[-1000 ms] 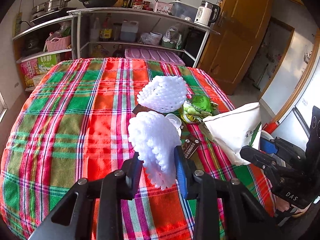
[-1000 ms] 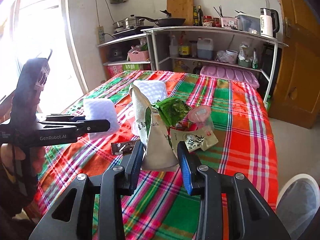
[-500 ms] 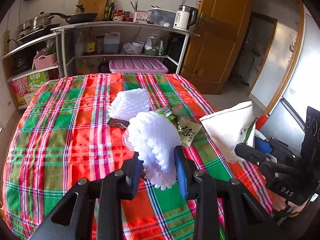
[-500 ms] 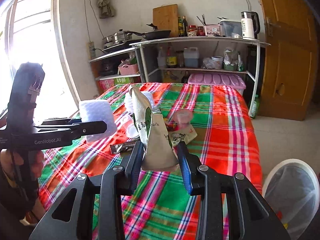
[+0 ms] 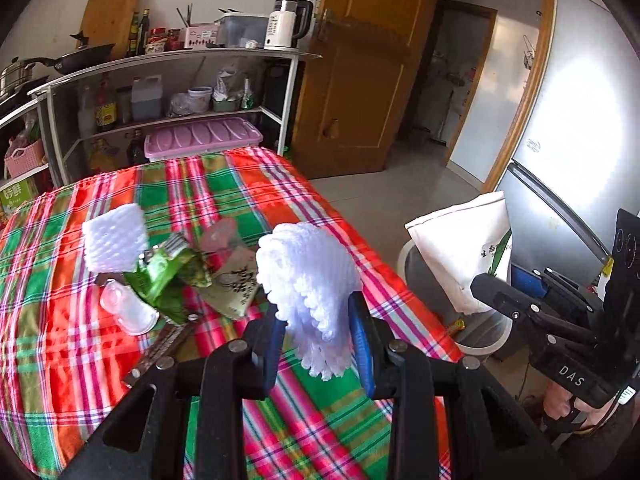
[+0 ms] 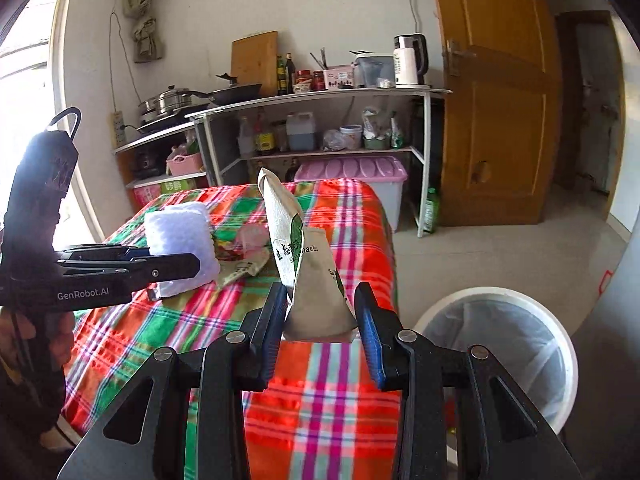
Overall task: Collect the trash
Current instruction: 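Carry the foam net and paper bag to the bin and open both tools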
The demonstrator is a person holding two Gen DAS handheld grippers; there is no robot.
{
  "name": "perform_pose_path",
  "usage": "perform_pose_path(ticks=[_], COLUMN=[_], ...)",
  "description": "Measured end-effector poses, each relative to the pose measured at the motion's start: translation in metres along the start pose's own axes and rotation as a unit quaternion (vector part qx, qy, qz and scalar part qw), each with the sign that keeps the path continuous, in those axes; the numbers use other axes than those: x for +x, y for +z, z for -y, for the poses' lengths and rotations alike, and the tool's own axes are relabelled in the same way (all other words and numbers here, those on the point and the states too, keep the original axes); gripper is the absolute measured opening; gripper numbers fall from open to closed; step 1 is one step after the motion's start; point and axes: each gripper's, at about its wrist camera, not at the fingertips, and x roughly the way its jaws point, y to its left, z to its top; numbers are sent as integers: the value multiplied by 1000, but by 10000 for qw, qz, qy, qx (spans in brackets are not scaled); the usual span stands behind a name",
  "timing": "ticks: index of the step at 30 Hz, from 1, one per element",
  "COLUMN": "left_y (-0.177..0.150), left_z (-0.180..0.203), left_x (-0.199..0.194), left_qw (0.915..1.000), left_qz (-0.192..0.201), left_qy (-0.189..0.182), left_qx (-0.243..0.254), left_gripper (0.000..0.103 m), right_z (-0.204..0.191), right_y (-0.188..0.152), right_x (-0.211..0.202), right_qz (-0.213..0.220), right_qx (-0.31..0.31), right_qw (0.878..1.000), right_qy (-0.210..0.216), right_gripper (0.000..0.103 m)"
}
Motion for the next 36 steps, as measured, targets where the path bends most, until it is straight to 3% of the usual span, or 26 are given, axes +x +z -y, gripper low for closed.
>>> perform_pose_path(ticks=[11,20,28,36], left_y=[8,6,-3,-1], left_z=[79,131,158,173], left_x=[42,89,127,142], left_qw=[9964,9888,9837,9824], left_qz=[-180,-700,-1130,-1205], left_qy=[-483,-931,-915,-808], left_qx=[675,936,1053,1177], left_gripper=[33,33,33,33], right_z=[64,112,146,163], right_y=[-16,-38,-62,-79], right_x=[-32,-39,-26,-16], right_qz=[-72,-362,-853,-1139], right_qx=[492,913,1183,1295], right_qw=[9938,9840,9736,9670], right_qy=[-998,-1489,-1758,-1875], right_gripper=[36,37,37,37])
